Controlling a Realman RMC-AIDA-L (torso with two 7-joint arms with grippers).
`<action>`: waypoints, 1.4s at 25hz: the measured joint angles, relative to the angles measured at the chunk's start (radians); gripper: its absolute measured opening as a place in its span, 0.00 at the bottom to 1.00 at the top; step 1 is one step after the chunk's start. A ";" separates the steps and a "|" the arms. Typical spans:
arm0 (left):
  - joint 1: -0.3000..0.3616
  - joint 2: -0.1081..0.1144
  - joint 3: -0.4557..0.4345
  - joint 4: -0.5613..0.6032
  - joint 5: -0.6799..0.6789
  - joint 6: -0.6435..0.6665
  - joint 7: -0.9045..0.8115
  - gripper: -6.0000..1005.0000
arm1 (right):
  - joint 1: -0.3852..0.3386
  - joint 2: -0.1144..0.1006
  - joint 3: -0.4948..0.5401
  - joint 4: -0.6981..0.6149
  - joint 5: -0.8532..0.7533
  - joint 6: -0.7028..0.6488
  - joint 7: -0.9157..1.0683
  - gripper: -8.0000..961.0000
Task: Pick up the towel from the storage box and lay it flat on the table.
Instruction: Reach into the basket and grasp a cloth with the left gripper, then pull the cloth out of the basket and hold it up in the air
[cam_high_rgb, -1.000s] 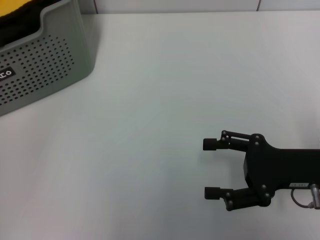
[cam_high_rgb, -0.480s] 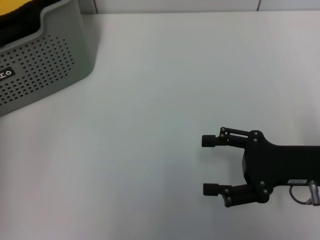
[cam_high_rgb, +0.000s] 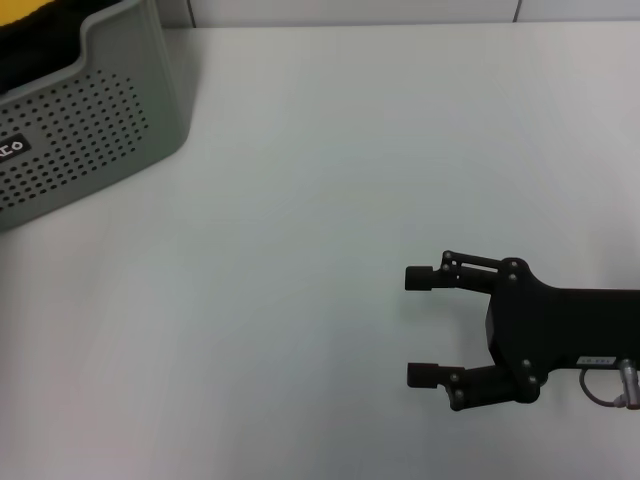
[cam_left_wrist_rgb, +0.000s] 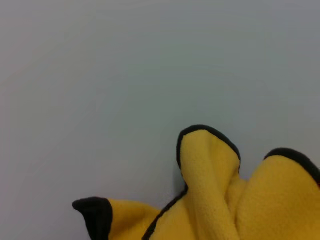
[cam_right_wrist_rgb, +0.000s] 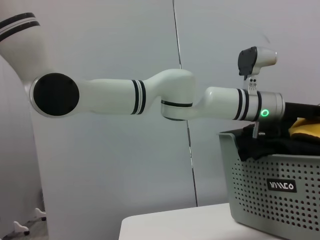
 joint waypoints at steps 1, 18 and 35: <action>0.003 -0.001 0.004 0.005 -0.003 0.004 -0.002 0.29 | 0.000 0.000 0.000 0.000 0.000 0.000 0.000 0.88; 0.243 0.003 0.062 0.107 -0.765 0.868 0.246 0.05 | -0.004 0.000 0.009 0.028 0.120 -0.027 -0.060 0.88; 0.155 0.005 0.065 -0.313 -0.784 1.357 0.173 0.05 | -0.007 0.003 -0.179 -0.029 0.464 -0.161 -0.435 0.87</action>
